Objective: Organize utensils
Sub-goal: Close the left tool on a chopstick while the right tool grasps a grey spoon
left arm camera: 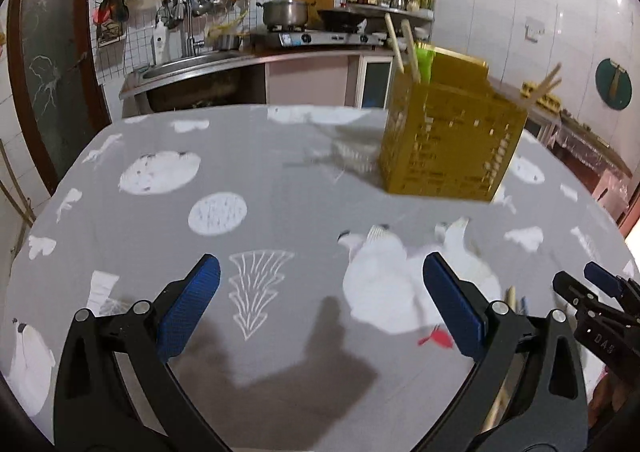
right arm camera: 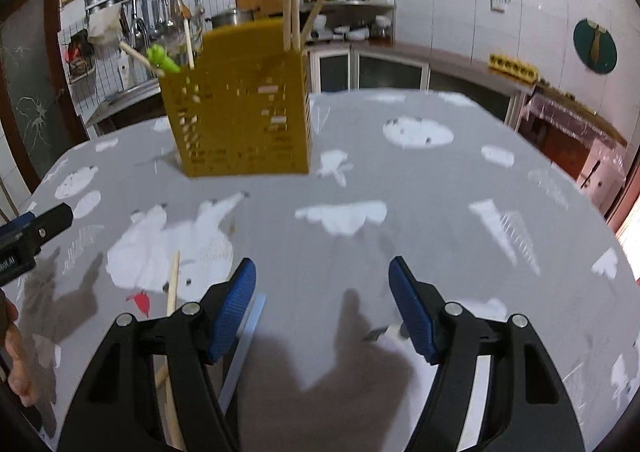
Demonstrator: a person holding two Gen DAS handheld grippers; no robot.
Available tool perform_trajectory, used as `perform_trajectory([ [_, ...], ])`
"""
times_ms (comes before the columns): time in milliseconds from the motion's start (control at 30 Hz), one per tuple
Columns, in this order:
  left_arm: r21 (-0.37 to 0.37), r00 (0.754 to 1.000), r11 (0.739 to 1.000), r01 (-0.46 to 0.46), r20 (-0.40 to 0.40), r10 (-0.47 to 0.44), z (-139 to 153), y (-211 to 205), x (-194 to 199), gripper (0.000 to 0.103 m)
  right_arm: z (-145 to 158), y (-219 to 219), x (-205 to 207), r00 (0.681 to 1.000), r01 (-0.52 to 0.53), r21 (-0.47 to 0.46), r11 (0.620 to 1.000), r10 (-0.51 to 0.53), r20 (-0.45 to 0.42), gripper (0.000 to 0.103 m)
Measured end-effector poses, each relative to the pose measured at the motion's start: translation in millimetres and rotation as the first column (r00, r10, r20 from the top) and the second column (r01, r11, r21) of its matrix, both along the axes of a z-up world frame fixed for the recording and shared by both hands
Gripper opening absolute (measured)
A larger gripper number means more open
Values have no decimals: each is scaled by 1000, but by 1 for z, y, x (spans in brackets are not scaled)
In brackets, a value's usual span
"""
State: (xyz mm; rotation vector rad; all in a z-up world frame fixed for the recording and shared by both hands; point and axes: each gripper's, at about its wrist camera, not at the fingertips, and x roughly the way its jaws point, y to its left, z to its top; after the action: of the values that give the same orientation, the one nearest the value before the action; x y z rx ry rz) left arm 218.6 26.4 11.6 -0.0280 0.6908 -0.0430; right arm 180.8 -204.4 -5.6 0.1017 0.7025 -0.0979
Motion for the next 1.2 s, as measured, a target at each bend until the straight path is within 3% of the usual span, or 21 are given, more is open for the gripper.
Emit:
perform_trajectory([
  [67,8,1000,1000,-5,-8,5,-3,0,0,98,-4,4,1,1000,1,4,1000,-1,-22,68],
  [200,9,1000,1000,-8,-24,8,-7,0,1,98,-13,16,8,996,-23,2,1000,23,-80,57],
  [300,6,999,1000,-8,-32,8,-9,0,1,98,-21,22,15,991,-39,25,999,42,-128,34],
  [467,3,999,1000,-12,-41,12,-10,-5,4,98,-25,28,23,983,-51,42,998,57,-172,23],
  [533,-4,999,1000,-12,-49,12,-11,-9,5,98,-26,31,26,980,-57,49,997,65,-189,11],
  [800,-22,996,999,41,-84,-43,-13,-37,8,98,-26,24,27,977,-80,51,995,88,-193,9],
  [1200,-64,967,989,133,-212,-143,-34,-82,20,93,-24,-35,25,985,-62,65,996,71,-160,8],
])
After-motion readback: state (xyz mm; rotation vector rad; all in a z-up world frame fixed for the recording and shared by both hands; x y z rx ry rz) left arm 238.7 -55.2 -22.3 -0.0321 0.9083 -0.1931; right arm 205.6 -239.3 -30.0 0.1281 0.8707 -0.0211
